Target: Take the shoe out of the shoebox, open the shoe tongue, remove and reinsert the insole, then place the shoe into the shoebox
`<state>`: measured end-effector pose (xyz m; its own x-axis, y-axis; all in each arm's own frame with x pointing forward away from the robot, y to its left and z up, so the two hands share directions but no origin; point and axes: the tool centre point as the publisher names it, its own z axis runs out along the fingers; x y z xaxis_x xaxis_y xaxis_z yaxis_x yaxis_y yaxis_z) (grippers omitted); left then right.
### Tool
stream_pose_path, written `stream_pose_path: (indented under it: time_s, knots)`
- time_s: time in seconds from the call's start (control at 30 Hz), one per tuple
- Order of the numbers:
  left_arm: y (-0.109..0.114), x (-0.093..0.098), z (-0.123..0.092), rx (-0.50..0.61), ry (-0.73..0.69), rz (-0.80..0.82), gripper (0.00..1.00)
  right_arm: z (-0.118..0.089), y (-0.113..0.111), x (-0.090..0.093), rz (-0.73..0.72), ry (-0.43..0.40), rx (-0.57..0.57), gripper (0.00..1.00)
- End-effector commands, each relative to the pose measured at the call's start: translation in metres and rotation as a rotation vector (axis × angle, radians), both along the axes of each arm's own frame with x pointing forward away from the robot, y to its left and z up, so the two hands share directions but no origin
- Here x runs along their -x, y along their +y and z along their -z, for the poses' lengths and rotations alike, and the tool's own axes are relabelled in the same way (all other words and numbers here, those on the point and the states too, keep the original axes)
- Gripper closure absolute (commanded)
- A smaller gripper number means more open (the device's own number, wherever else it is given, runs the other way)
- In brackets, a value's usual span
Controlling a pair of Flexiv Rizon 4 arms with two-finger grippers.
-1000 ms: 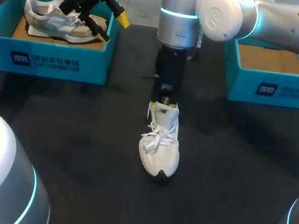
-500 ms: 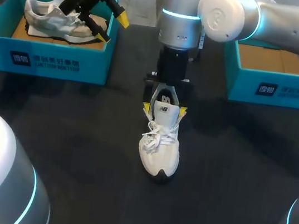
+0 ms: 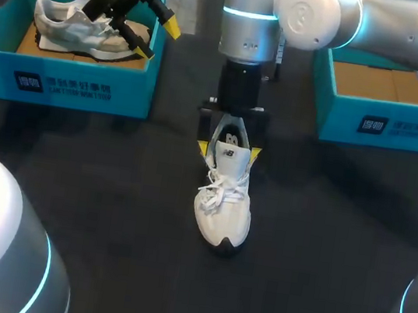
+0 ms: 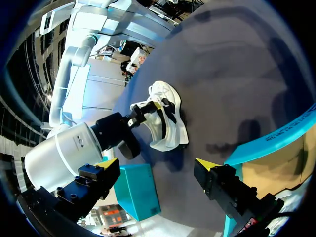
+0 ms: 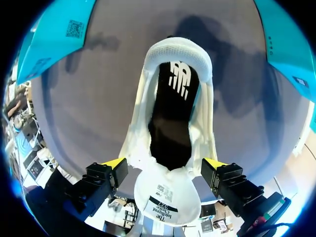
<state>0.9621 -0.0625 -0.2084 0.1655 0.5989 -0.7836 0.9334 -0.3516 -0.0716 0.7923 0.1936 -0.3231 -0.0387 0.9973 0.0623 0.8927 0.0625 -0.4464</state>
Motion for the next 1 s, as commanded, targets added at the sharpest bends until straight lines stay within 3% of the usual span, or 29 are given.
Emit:
stream_pose_path:
  time_s: [0.03, 0.57, 0.6, 0.8, 0.97, 1.0]
  knots:
    - [0.000, 0.000, -0.001, -0.003, 0.000, 0.002, 0.00, -0.006, -0.002, 0.006, 0.012, -0.013, 0.007, 0.00]
    - [0.000, 0.000, -0.001, -0.003, 0.000, 0.002, 0.00, -0.027, -0.006, 0.026, 0.060, -0.057, 0.046, 0.00]
    - [0.000, 0.000, -0.001, -0.003, 0.000, 0.002, 0.00, -0.035, -0.008, 0.035, 0.091, -0.074, 0.067, 0.00]
    - [0.000, 0.000, -0.001, -0.003, 0.000, 0.002, 0.00, -0.041, -0.019, 0.051, 0.143, -0.090, 0.087, 0.00]
    - [0.000, 0.000, -0.001, -0.003, 0.000, 0.002, 0.00, -0.043, -0.011, 0.061, 0.160, -0.085, 0.073, 0.00]
    - [0.000, 0.000, -0.001, -0.003, 0.000, 0.002, 0.00, -0.042, -0.011, 0.063, 0.162, -0.085, 0.068, 0.09]
